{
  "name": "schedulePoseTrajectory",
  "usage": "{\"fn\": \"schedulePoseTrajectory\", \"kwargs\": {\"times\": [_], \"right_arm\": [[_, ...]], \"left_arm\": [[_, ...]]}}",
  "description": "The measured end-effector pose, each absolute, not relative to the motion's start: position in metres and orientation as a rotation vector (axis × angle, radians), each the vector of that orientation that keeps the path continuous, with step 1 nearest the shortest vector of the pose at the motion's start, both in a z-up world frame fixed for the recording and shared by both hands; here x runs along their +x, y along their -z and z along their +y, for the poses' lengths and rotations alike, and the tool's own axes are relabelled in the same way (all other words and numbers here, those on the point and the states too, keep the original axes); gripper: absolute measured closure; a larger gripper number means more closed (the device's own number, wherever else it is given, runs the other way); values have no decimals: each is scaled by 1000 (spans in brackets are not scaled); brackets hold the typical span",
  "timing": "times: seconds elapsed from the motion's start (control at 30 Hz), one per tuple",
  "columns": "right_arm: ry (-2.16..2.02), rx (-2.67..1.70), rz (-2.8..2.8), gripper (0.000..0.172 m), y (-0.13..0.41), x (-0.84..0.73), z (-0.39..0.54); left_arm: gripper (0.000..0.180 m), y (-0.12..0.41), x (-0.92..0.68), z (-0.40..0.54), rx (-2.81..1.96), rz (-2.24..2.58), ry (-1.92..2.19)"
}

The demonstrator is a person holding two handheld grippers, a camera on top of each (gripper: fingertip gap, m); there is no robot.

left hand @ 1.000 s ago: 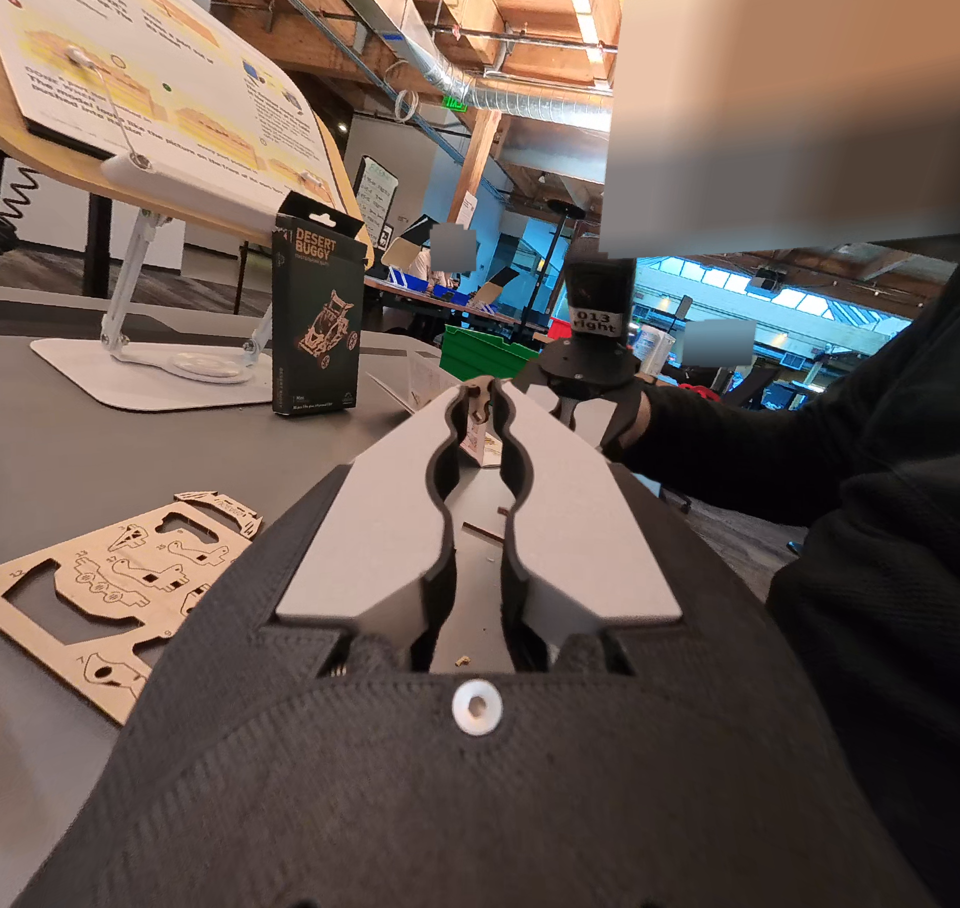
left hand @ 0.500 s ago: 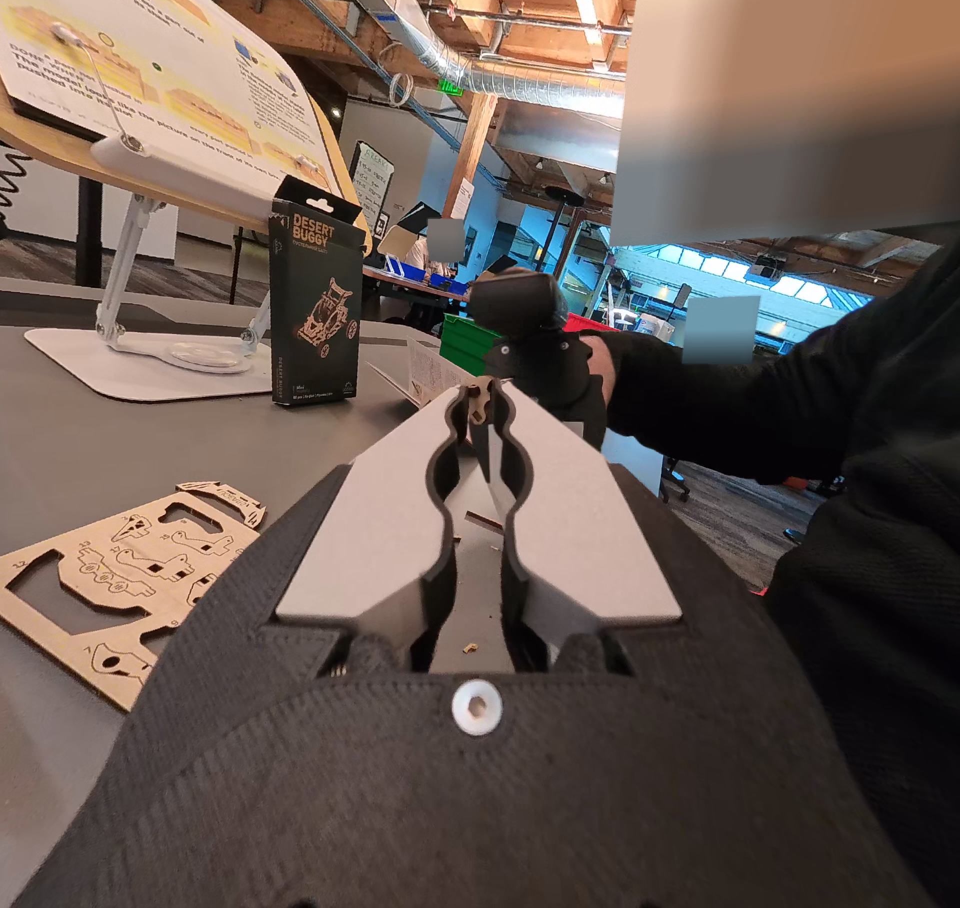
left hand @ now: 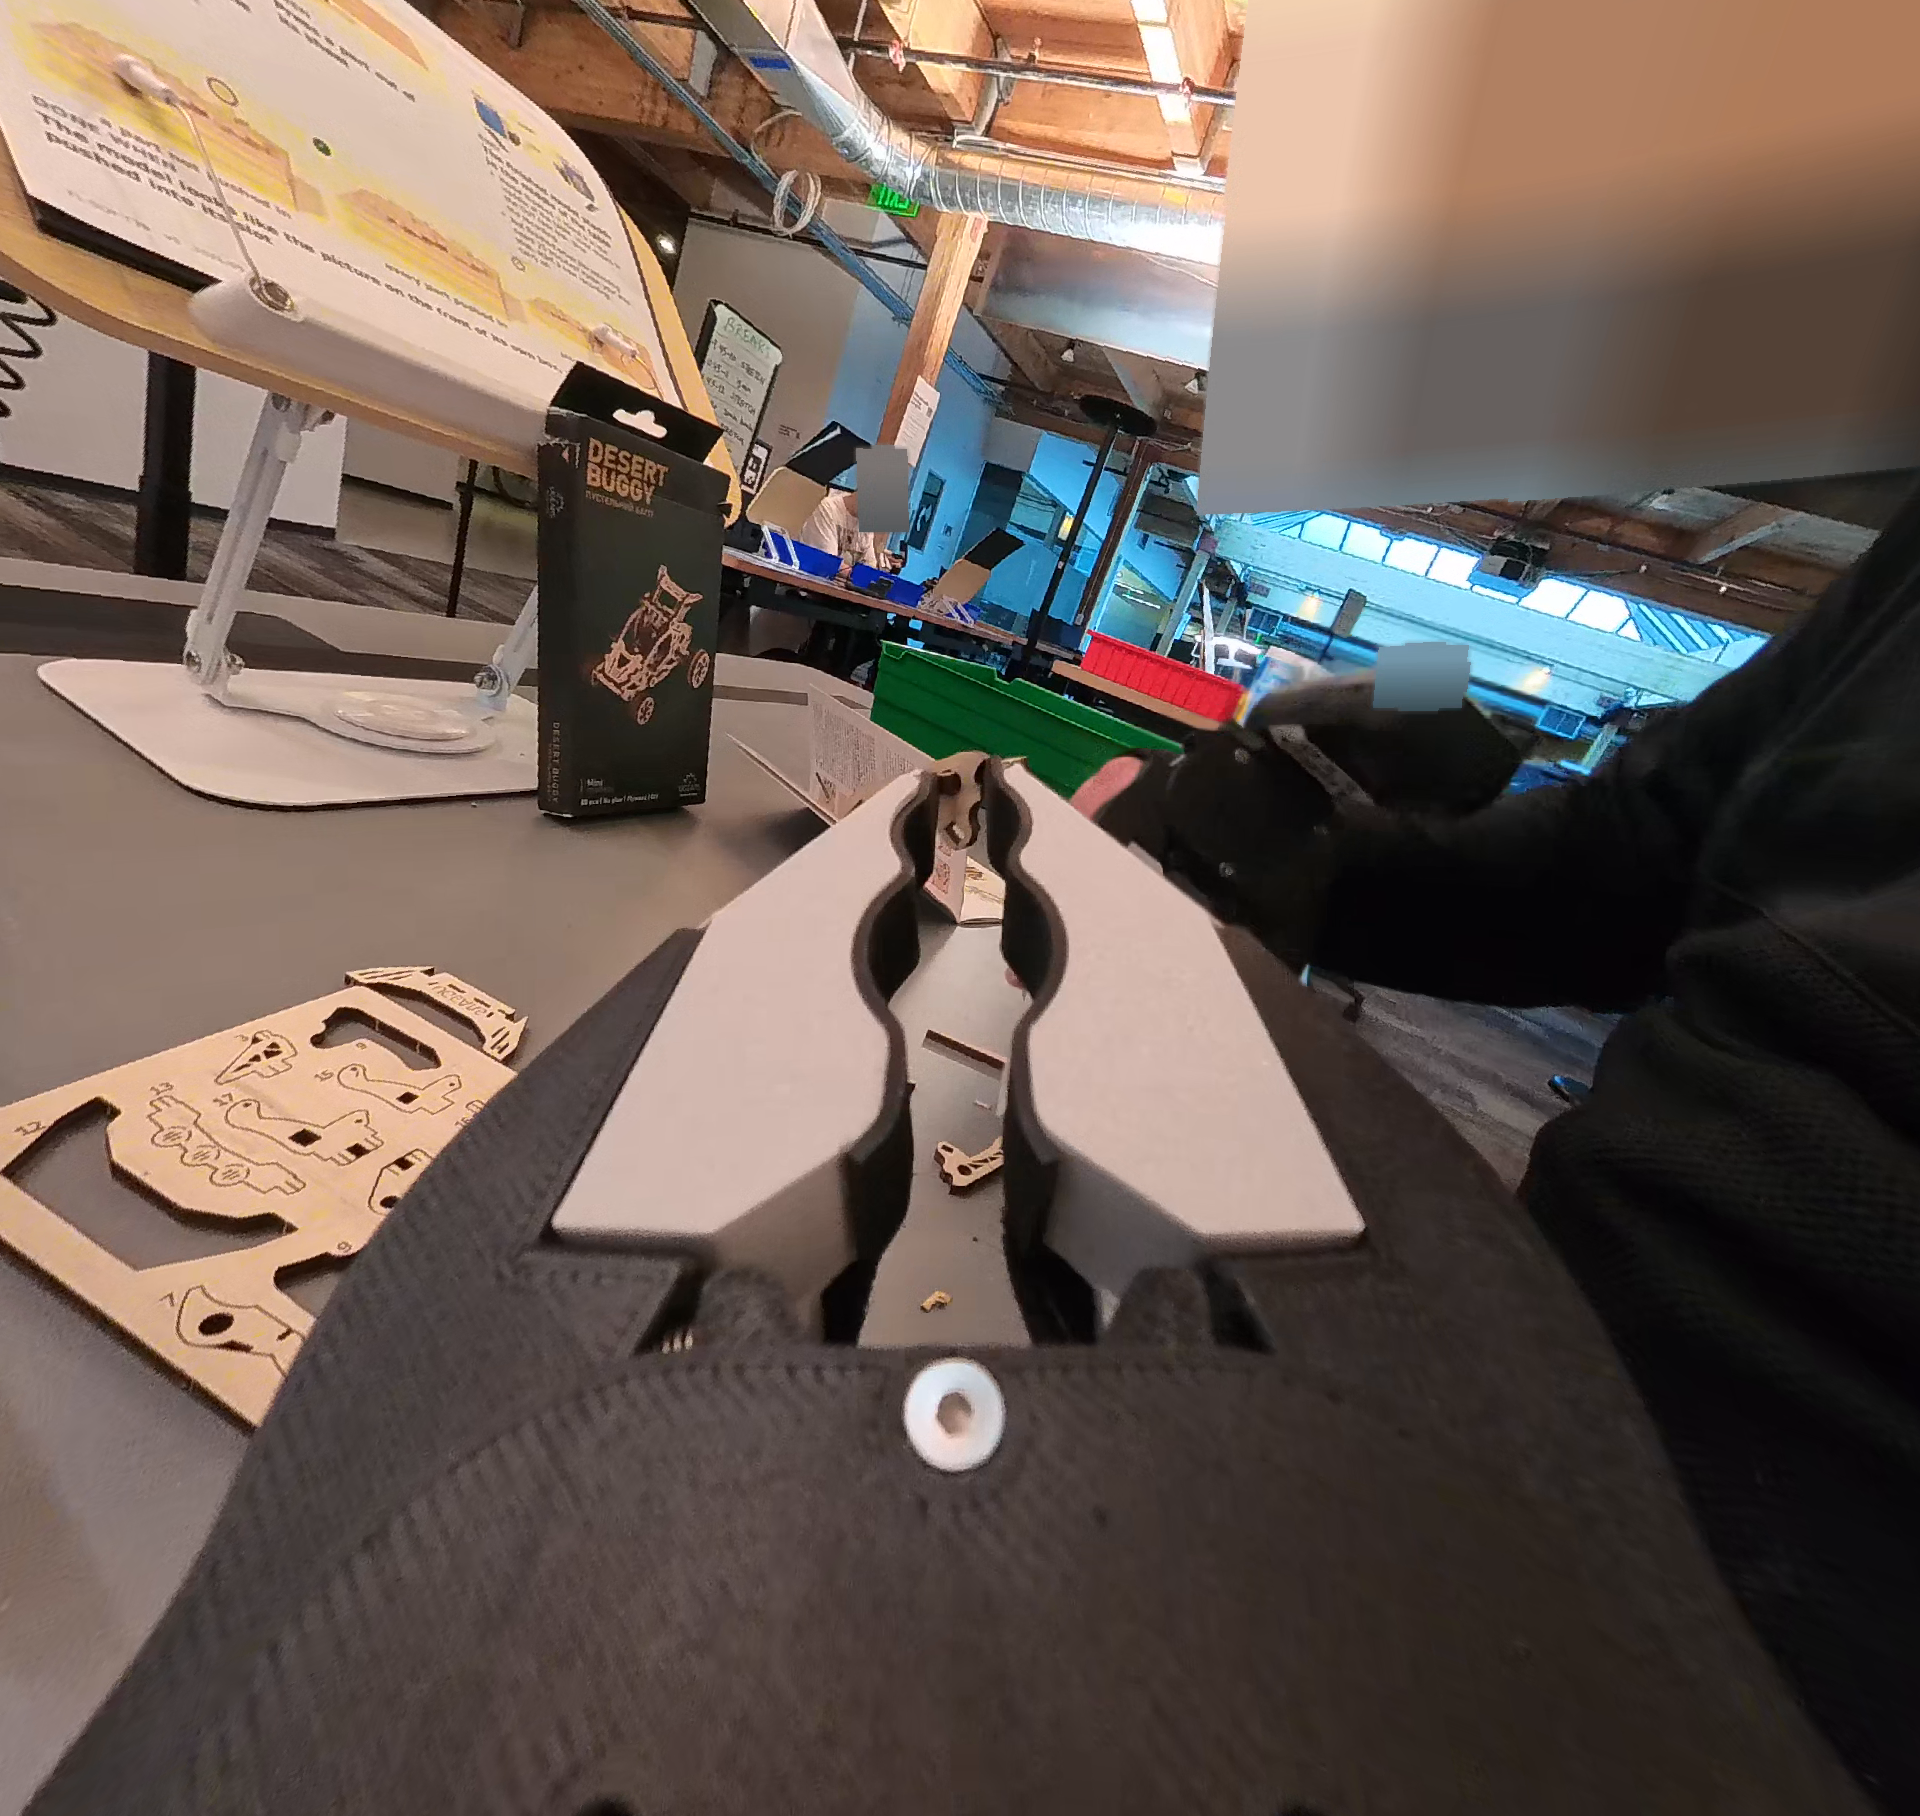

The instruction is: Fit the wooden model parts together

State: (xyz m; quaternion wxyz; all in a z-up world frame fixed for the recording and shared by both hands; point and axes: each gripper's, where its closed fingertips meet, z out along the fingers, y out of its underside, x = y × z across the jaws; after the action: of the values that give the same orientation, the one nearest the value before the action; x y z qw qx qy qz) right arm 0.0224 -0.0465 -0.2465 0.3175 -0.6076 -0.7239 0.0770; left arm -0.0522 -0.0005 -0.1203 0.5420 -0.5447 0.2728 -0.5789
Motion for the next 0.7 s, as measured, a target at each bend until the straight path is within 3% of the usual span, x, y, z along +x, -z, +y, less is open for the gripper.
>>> {"fn": "schedulePoseTrajectory", "kwargs": {"times": [0.03, 0.1, 0.27, 0.6, 0.7], "right_arm": [[-159, -1584, -1902, 164, 250, 23, -44], [-124, -1550, -1888, 172, 254, 22, -43], [-164, -1570, -1802, 172, 253, 22, -39], [-1184, -1917, -1287, 172, 183, 18, -47], [-1184, -1961, -1367, 172, 186, 27, -50]], "left_arm": [[174, 120, -52, -1, -1295, 650, 1373], [174, 121, -51, -1, -1297, 654, 1369], [174, 121, -51, -1, -1302, 656, 1371], [174, 123, -45, -7, -1306, 742, 1376], [174, 124, -39, -12, -1311, 840, 1389]]}}
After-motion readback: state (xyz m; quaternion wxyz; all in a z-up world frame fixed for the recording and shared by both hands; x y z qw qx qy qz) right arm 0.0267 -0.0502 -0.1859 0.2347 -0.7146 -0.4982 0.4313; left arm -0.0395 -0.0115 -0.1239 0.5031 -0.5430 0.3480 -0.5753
